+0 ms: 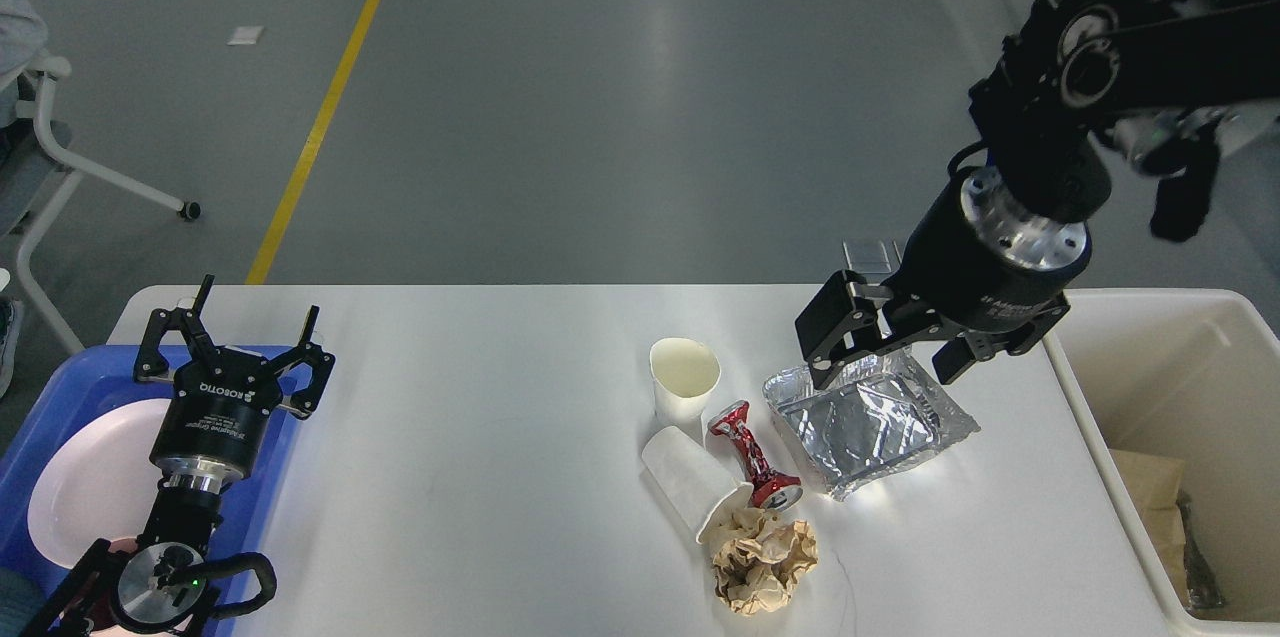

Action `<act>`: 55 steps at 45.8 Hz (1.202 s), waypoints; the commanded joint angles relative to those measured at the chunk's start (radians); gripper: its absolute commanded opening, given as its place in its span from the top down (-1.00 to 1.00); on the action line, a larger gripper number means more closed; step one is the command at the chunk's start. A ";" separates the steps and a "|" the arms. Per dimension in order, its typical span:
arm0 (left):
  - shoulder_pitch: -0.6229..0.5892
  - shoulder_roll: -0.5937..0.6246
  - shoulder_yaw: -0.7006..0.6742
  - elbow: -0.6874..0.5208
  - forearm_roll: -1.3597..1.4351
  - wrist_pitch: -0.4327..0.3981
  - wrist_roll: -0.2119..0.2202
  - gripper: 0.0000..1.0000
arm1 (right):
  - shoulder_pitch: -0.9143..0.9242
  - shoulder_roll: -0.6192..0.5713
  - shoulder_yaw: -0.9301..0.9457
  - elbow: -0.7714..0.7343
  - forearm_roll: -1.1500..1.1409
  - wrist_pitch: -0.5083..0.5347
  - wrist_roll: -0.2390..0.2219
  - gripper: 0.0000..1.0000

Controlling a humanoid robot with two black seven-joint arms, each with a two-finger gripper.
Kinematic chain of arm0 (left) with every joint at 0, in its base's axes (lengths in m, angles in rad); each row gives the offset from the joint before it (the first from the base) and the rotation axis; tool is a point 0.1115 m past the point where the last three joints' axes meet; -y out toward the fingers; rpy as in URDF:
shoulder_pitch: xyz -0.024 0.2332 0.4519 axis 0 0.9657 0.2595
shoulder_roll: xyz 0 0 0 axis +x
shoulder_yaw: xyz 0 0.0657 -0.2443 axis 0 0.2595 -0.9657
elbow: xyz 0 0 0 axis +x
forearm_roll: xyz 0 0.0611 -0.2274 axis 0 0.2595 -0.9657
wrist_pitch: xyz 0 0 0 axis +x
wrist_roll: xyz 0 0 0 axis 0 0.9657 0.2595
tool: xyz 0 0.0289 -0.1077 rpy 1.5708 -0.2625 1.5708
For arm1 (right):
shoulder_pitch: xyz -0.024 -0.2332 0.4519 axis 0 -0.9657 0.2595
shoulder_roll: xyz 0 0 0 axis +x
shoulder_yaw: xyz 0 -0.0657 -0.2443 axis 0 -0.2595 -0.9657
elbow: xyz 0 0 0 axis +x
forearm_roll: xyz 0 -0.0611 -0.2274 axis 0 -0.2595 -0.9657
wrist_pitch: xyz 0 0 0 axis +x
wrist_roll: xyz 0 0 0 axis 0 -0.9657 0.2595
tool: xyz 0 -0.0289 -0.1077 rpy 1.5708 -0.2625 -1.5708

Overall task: Tidy desktop
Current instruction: 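Move the right gripper back over the foil bag, then lower the right gripper onto the crumpled paper and close it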

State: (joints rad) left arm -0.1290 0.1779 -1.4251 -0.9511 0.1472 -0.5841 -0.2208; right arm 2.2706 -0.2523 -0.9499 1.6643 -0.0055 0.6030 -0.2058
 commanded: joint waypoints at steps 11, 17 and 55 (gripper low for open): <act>0.000 0.000 0.000 0.000 0.000 0.001 0.000 -0.93 | -0.350 0.168 0.071 -0.018 -0.120 -0.340 -0.003 -0.95; 0.002 0.000 0.000 0.000 0.000 0.001 0.000 -0.93 | -0.479 0.225 0.068 -0.069 -0.143 -0.440 -0.003 -0.95; 0.000 0.000 0.000 0.000 0.000 0.000 0.000 -0.93 | -0.873 0.344 0.062 -0.339 -0.252 -0.571 -0.003 -0.95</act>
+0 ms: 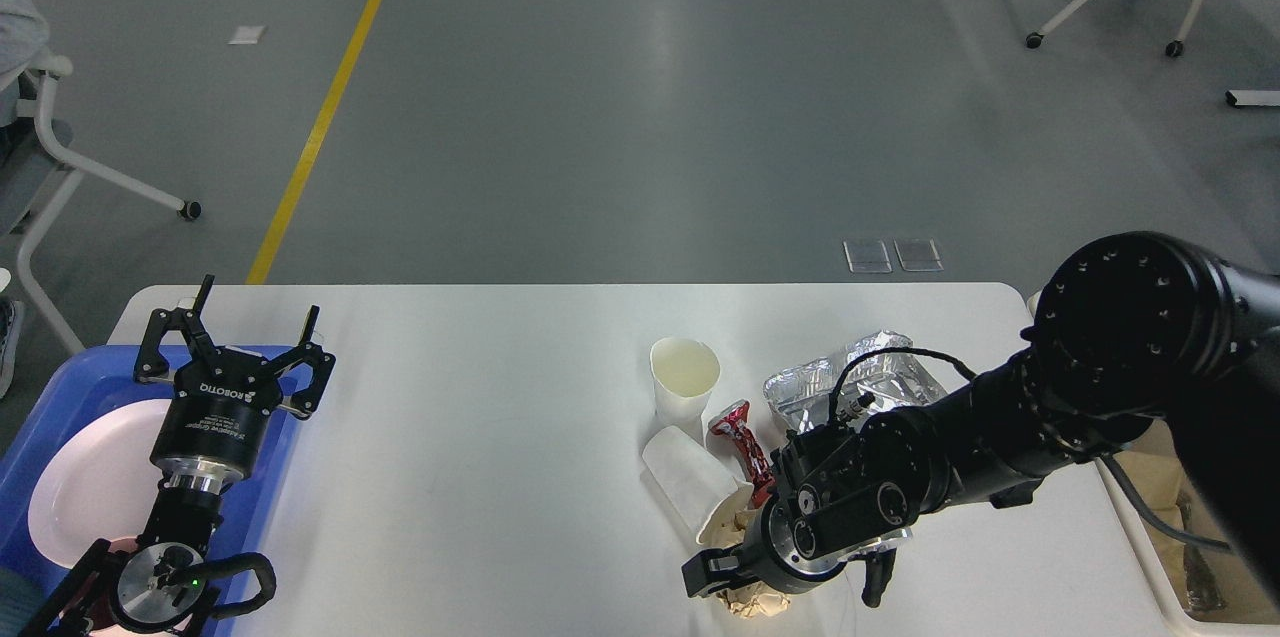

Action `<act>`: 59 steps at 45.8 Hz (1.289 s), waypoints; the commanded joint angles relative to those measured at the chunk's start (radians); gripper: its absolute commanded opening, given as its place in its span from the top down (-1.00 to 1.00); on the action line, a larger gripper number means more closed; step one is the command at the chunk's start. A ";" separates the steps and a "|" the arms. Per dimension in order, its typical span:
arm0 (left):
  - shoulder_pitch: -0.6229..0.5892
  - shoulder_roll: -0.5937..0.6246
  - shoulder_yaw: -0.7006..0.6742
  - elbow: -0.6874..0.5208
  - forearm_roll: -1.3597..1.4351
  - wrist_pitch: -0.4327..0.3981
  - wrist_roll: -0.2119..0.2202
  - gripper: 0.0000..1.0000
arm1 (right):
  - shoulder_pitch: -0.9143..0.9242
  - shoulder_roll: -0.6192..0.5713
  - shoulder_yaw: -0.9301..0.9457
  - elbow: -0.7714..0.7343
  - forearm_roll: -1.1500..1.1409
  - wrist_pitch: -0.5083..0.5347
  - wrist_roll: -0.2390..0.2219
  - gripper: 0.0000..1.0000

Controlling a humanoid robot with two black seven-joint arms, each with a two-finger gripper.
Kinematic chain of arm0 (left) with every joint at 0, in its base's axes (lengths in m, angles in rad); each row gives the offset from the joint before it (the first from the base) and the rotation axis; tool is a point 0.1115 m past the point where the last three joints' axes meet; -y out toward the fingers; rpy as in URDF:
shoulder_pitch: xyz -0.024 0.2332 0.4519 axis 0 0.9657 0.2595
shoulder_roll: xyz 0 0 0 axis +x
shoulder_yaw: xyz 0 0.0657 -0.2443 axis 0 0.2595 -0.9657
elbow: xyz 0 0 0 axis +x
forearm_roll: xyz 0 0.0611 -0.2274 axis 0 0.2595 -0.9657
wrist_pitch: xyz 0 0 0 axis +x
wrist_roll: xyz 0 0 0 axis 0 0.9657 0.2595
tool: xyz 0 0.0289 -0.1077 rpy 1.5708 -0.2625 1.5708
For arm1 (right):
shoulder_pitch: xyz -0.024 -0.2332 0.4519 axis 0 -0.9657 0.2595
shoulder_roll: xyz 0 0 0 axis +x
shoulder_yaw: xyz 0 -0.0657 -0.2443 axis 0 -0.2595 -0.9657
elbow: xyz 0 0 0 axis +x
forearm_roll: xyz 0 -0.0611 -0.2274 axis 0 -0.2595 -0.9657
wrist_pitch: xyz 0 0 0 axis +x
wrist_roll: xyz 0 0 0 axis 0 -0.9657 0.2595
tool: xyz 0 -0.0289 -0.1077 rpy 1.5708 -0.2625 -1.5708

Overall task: Tidy desktop
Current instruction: 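Lower the right gripper onto the crumpled paper and close it, then lift the crumpled paper and carry it to the white bin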

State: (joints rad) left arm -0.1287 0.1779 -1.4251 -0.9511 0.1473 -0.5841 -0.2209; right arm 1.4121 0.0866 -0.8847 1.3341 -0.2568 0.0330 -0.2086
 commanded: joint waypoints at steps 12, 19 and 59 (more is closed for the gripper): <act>0.000 0.000 0.000 0.000 0.000 0.000 0.000 -0.93 | -0.039 0.015 -0.013 -0.039 -0.001 0.001 0.000 -0.72; 0.000 0.000 0.000 0.000 0.000 0.000 0.000 -0.93 | -0.050 0.018 -0.022 -0.039 -0.004 0.001 0.000 -0.43; 0.000 0.000 0.000 0.000 0.000 0.000 0.000 -0.93 | 0.045 -0.067 -0.062 0.030 0.034 0.093 0.003 1.00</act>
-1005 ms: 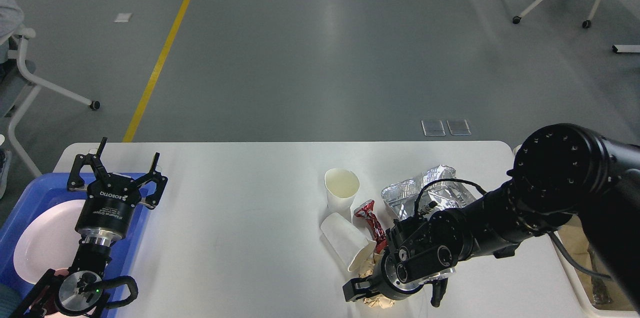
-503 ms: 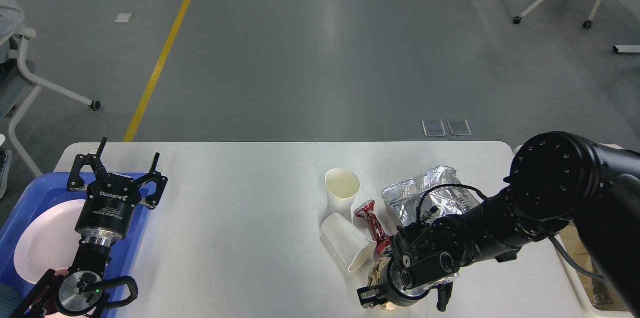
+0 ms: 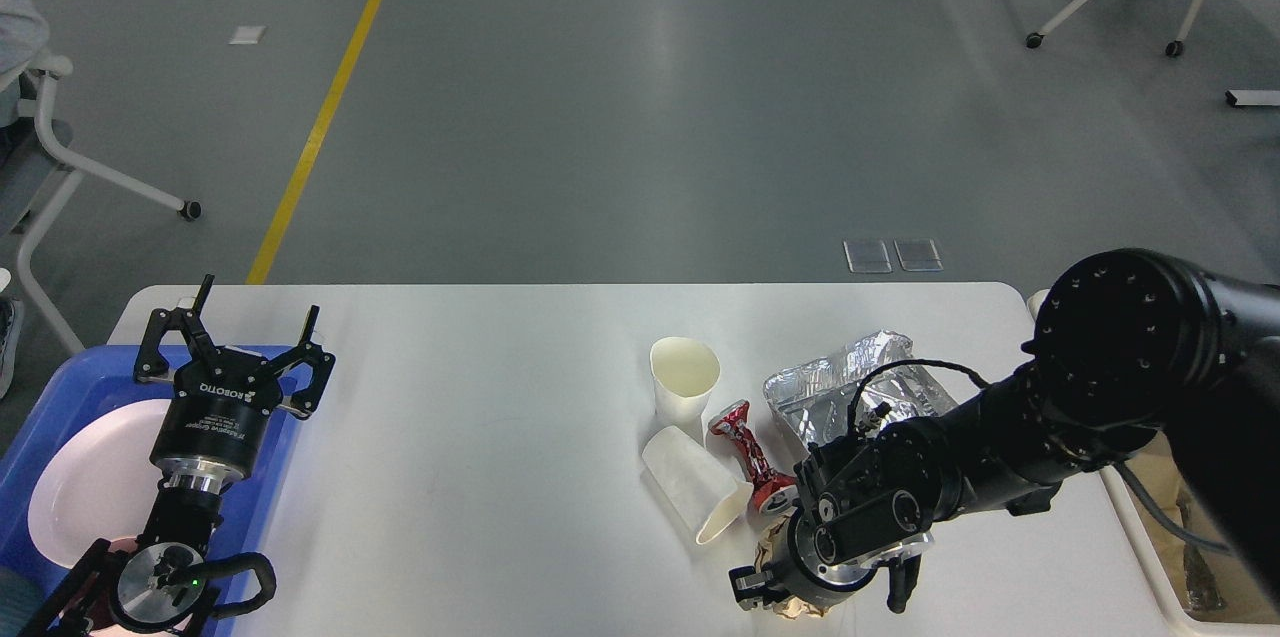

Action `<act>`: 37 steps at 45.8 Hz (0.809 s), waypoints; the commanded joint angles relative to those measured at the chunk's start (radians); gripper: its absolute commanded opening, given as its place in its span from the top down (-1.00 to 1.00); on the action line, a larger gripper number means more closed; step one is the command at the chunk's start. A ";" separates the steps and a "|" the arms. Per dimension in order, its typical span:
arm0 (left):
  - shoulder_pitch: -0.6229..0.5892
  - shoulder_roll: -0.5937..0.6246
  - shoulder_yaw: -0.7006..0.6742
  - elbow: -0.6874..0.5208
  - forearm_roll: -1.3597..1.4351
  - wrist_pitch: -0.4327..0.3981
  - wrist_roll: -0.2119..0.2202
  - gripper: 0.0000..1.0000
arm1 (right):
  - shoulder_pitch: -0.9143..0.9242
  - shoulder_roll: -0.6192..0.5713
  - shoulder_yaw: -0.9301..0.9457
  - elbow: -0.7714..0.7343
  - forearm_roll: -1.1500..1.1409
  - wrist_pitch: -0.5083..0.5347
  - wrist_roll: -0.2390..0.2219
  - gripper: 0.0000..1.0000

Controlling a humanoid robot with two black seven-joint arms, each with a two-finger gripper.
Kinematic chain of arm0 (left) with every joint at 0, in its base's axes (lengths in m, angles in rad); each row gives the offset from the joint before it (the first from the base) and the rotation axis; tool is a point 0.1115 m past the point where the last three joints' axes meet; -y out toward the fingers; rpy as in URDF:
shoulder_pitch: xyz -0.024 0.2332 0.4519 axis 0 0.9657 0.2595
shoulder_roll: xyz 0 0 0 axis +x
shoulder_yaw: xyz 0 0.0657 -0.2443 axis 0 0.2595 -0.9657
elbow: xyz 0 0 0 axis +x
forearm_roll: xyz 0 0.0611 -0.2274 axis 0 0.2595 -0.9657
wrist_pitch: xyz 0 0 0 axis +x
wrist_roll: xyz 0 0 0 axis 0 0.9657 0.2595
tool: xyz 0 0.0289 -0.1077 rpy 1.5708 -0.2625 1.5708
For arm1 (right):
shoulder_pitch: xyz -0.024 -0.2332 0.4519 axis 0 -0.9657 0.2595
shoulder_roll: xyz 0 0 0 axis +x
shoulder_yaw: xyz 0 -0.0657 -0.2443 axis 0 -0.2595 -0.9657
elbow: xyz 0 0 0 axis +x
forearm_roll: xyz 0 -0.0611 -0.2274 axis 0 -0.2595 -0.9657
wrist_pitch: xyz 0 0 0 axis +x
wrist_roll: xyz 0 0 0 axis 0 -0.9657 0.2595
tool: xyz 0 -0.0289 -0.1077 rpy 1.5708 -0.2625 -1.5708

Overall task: Tidy desktop
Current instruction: 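Lift the crumpled paper and carry it to the white bin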

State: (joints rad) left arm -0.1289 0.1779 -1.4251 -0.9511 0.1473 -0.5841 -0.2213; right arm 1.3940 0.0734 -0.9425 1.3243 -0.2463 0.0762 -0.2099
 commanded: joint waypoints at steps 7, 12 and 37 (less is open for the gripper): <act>0.000 0.000 0.000 0.000 0.000 0.001 0.000 -0.93 | 0.221 -0.165 -0.028 0.151 0.073 0.154 0.003 1.00; 0.000 0.000 0.000 0.000 0.000 0.000 0.000 -0.93 | 0.364 -0.234 -0.076 0.257 0.078 0.194 0.003 1.00; 0.000 0.000 0.000 0.000 0.000 0.000 0.000 -0.93 | 1.040 -0.350 -0.412 0.388 0.372 0.488 0.176 1.00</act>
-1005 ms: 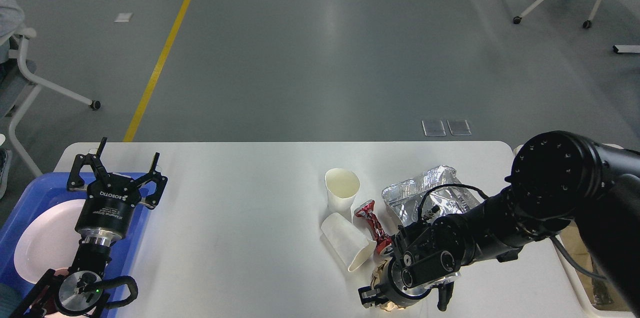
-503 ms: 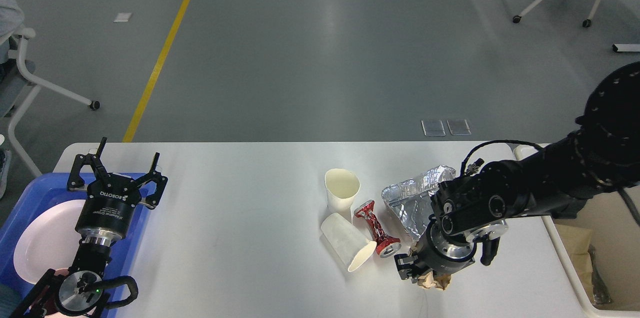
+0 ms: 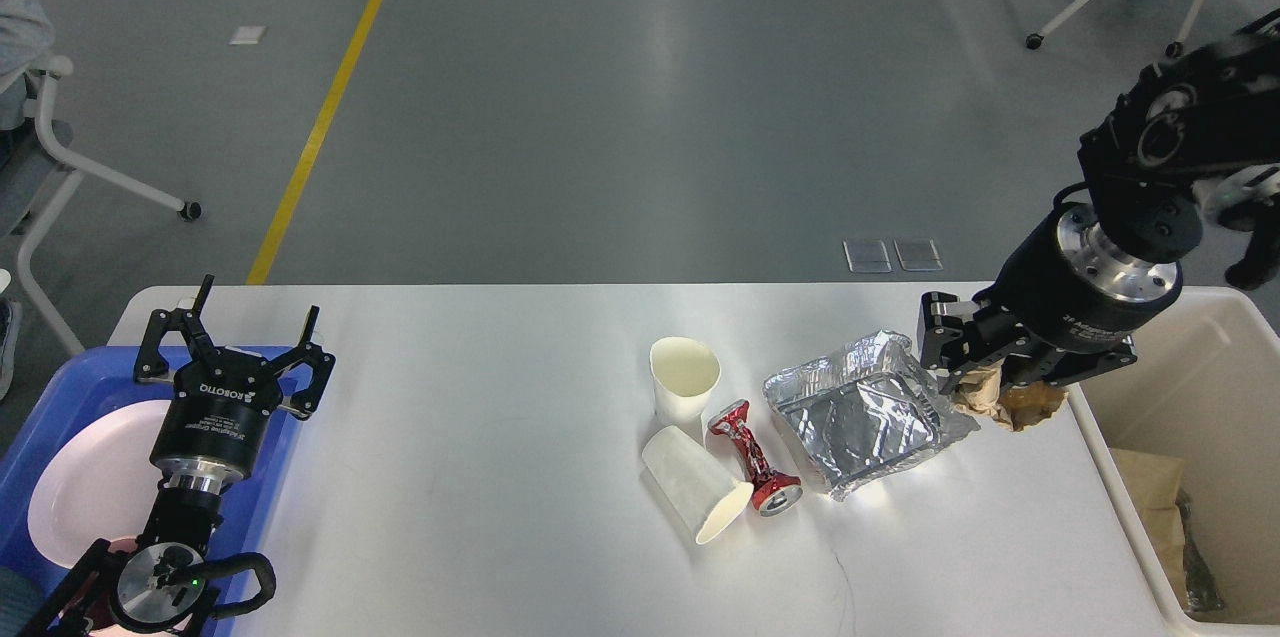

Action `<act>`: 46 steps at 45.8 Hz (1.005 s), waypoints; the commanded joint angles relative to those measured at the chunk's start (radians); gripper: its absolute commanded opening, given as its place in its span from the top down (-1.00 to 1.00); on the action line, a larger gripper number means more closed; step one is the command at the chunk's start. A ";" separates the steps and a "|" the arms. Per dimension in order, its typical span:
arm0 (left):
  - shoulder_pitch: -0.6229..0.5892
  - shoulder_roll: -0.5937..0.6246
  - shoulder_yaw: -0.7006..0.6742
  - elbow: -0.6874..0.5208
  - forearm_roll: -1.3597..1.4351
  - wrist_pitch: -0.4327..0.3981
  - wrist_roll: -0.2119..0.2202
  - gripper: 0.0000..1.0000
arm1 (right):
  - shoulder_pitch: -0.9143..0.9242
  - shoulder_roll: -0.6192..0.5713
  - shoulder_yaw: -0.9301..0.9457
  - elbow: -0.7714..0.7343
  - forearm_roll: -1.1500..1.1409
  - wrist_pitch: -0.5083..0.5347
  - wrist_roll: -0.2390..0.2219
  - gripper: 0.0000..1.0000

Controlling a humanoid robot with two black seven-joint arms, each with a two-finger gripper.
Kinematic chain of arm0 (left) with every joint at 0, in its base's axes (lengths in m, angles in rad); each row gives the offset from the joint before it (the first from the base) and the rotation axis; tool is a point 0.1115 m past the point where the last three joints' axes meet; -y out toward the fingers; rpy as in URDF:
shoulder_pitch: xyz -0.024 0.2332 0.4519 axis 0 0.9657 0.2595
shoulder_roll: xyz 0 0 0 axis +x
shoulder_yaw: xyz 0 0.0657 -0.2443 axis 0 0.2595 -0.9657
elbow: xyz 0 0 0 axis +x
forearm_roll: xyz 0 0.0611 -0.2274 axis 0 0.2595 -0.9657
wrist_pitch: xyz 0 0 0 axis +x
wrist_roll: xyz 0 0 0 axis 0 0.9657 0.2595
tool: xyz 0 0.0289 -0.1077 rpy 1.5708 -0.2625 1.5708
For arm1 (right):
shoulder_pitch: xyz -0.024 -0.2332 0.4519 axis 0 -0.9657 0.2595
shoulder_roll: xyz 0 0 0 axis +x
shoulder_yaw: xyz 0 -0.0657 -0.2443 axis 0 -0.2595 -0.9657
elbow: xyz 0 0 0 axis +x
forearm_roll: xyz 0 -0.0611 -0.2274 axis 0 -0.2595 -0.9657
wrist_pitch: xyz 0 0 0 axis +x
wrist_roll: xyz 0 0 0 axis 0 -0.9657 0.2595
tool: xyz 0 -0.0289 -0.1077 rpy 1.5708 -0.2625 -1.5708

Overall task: Tidy desktop
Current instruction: 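Lift the crumpled paper and carry it to the white bin, then lower the right gripper into the bin and release the paper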

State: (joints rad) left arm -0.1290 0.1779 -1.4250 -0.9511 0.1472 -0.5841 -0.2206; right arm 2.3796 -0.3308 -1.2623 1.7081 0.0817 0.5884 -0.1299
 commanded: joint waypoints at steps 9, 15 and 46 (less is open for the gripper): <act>0.000 0.000 0.000 0.000 0.000 0.001 0.000 -0.93 | 0.066 0.076 -0.137 0.002 0.112 -0.078 0.119 1.00; 0.000 0.000 0.000 0.000 0.000 0.000 0.000 -0.93 | 0.062 0.068 -0.134 0.001 0.107 -0.075 0.118 1.00; 0.000 0.000 0.000 0.000 0.000 0.000 -0.002 -0.93 | -0.525 -0.303 -0.221 -0.586 -0.034 -0.226 0.111 1.00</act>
State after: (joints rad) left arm -0.1285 0.1779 -1.4251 -0.9511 0.1473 -0.5846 -0.2225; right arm 2.0527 -0.5575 -1.5333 1.3152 0.0728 0.3956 -0.0183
